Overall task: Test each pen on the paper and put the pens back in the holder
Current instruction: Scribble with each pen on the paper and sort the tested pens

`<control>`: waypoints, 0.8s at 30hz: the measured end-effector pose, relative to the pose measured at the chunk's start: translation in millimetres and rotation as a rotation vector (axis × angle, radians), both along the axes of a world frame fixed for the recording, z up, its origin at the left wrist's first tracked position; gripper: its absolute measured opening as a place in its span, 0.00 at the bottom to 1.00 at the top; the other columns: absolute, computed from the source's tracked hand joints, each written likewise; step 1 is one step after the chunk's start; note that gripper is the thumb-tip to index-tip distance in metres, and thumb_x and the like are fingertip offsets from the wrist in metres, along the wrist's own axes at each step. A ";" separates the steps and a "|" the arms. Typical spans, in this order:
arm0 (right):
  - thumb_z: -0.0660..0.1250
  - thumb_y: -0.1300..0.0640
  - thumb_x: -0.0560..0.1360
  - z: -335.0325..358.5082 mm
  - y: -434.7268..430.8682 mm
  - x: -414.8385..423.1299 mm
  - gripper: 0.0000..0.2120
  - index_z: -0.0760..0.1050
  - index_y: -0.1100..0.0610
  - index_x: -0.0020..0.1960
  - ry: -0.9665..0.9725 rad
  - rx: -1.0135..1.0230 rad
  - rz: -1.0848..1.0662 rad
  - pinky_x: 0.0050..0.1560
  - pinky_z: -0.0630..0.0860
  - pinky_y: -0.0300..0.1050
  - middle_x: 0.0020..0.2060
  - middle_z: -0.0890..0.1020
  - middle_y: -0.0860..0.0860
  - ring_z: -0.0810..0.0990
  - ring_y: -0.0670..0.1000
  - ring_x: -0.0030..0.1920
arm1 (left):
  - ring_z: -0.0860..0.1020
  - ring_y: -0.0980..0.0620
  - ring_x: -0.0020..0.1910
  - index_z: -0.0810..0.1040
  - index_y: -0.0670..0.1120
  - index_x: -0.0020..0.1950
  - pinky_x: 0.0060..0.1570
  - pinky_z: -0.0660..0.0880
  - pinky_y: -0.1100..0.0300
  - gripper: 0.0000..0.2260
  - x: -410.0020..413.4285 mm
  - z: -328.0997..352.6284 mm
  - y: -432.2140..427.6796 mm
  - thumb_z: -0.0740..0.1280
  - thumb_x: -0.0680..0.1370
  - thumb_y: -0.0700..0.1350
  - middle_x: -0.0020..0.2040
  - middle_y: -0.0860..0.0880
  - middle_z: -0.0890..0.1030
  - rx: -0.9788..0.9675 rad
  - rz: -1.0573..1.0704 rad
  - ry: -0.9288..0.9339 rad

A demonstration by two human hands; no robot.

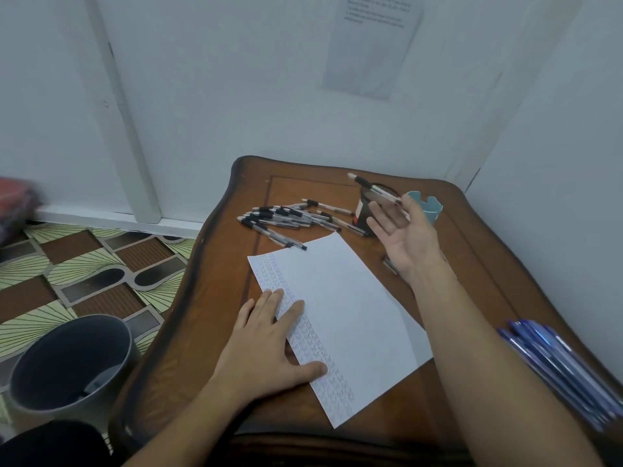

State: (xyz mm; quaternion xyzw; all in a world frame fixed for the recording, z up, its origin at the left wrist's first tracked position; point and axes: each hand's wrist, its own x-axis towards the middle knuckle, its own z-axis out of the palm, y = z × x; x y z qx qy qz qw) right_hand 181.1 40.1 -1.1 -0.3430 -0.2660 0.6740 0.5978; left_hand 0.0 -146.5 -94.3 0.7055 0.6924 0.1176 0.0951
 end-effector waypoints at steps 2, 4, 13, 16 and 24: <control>0.62 0.57 0.82 2.1 -13.9 8.2 0.06 0.72 0.60 0.50 0.061 0.022 -0.014 0.56 0.80 0.59 0.39 0.81 0.56 0.86 0.58 0.50 | 0.40 0.52 0.77 0.50 0.61 0.77 0.70 0.32 0.54 0.45 0.5 1.0 -0.4 0.51 0.65 0.80 0.79 0.52 0.43 -0.001 0.002 0.001; 0.62 0.59 0.82 1.6 -24.1 13.2 0.05 0.70 0.60 0.54 0.081 0.030 -0.021 0.56 0.80 0.63 0.42 0.79 0.57 0.85 0.60 0.53 | 0.40 0.52 0.77 0.52 0.61 0.77 0.70 0.32 0.55 0.44 1.3 1.9 0.4 0.51 0.66 0.79 0.79 0.52 0.44 0.006 0.008 -0.002; 0.58 0.55 0.84 -23.0 -58.6 14.4 0.10 0.71 0.53 0.64 -0.098 -0.033 0.096 0.38 0.81 0.51 0.33 0.76 0.51 0.78 0.49 0.32 | 0.41 0.52 0.78 0.51 0.58 0.78 0.72 0.34 0.55 0.42 2.4 -2.0 1.6 0.48 0.68 0.77 0.80 0.50 0.45 0.007 0.039 0.009; 0.57 0.52 0.84 -28.9 -69.3 12.5 0.15 0.67 0.37 0.67 -0.253 -0.022 0.151 0.28 0.63 0.40 0.31 0.72 0.50 0.64 0.45 0.27 | 0.43 0.51 0.78 0.53 0.58 0.78 0.72 0.36 0.54 0.43 2.5 -4.1 2.5 0.44 0.67 0.78 0.80 0.50 0.47 0.026 0.047 -0.008; 0.61 0.55 0.82 -30.4 -87.5 19.9 0.07 0.72 0.54 0.59 -0.447 0.098 0.191 0.26 0.62 0.40 0.28 0.65 0.53 0.63 0.48 0.24 | 0.43 0.51 0.78 0.53 0.57 0.78 0.73 0.37 0.54 0.44 1.9 -5.4 3.4 0.41 0.67 0.77 0.80 0.49 0.47 0.015 0.049 -0.001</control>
